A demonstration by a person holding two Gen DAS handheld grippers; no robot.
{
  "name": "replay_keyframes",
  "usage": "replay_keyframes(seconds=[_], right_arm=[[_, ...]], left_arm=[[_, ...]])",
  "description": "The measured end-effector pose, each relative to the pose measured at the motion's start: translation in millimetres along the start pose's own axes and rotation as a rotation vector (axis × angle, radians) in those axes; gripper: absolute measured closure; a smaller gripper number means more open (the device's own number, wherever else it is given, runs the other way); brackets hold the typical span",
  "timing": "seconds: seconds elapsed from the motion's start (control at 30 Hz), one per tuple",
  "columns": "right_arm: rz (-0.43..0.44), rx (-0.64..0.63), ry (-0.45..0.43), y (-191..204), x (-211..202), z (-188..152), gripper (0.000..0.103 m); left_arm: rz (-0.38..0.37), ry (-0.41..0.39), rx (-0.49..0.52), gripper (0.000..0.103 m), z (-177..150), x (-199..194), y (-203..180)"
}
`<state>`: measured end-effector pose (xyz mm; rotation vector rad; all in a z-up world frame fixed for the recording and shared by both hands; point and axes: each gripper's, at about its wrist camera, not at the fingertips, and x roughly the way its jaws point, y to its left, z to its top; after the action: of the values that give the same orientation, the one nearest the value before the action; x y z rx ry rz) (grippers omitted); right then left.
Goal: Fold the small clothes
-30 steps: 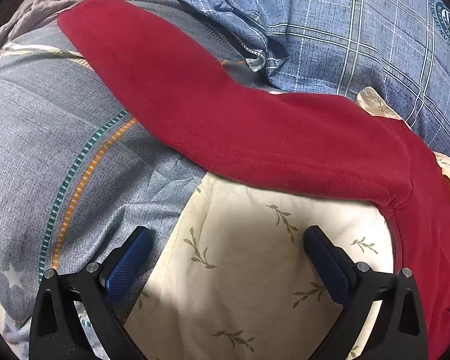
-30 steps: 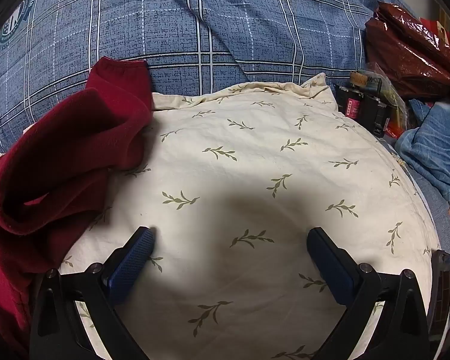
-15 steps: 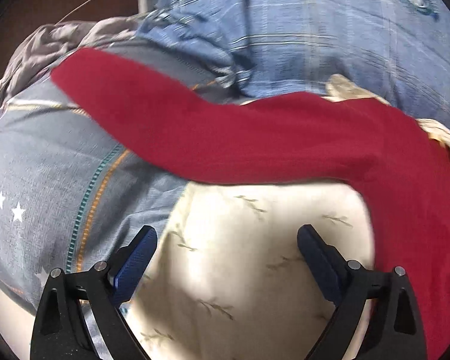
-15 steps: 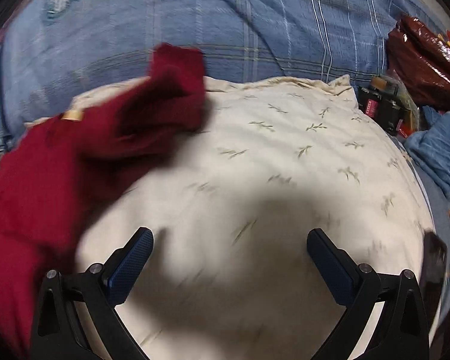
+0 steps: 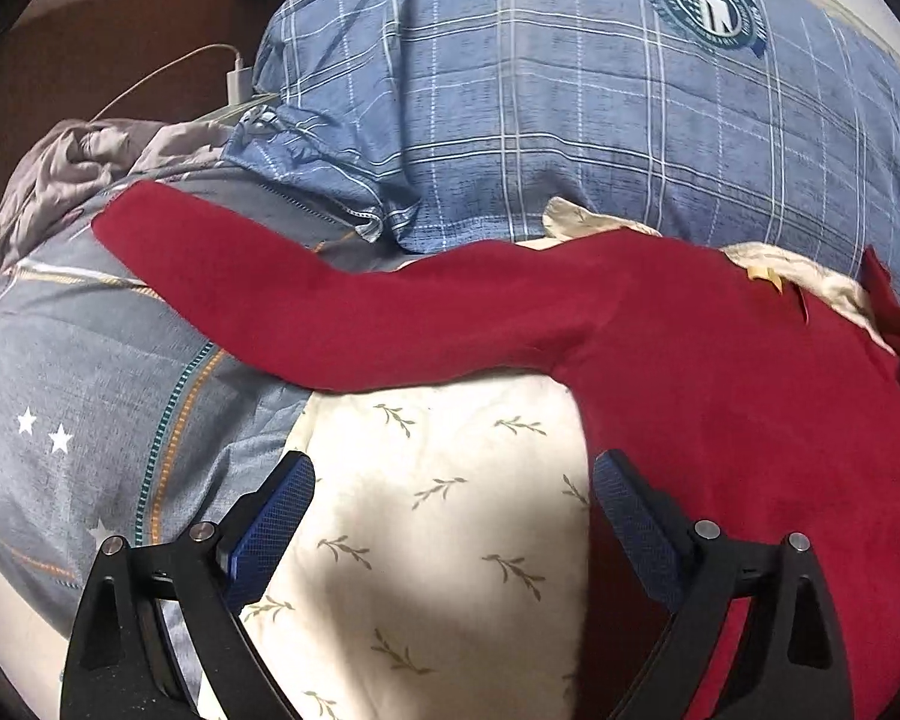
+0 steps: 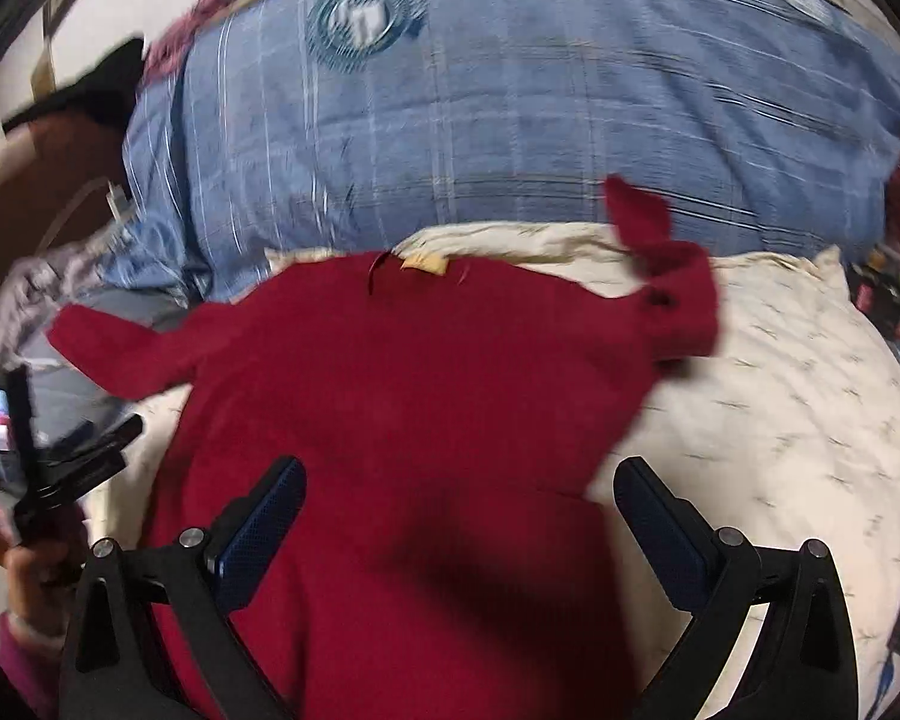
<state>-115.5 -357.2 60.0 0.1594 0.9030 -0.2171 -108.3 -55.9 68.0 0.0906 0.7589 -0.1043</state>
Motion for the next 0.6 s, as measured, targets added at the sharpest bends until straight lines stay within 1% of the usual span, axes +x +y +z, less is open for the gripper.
replay_keyframes(seconds=[0.03, 0.13, 0.27, 0.47, 0.53, 0.6], right_arm=[[-0.003, -0.011, -0.002, 10, 7, 0, 0.000], [-0.040, -0.064, -0.018, 39, 20, 0, 0.000], [-0.044, -0.108, -0.035, 61, 24, -2, 0.000], [-0.030, -0.076, -0.003, 66, 39, -4, 0.000], [-0.016, -0.064, 0.000, 67, 43, -4, 0.000], [-0.024, -0.055, -0.008, 67, 45, -4, 0.000]], left_arm=[[-0.003, 0.005, 0.004, 0.013, -1, -1, 0], [-0.020, 0.021, -0.006, 0.014, -4, -2, 2], [-0.014, 0.027, 0.000, 0.014, 8, 7, 2], [-0.022, 0.038, 0.007, 0.014, 12, 18, -5], [-0.019, 0.033, 0.017, 0.014, 11, 19, -8], [-0.013, 0.027, 0.030, 0.014, 10, 20, -10]])
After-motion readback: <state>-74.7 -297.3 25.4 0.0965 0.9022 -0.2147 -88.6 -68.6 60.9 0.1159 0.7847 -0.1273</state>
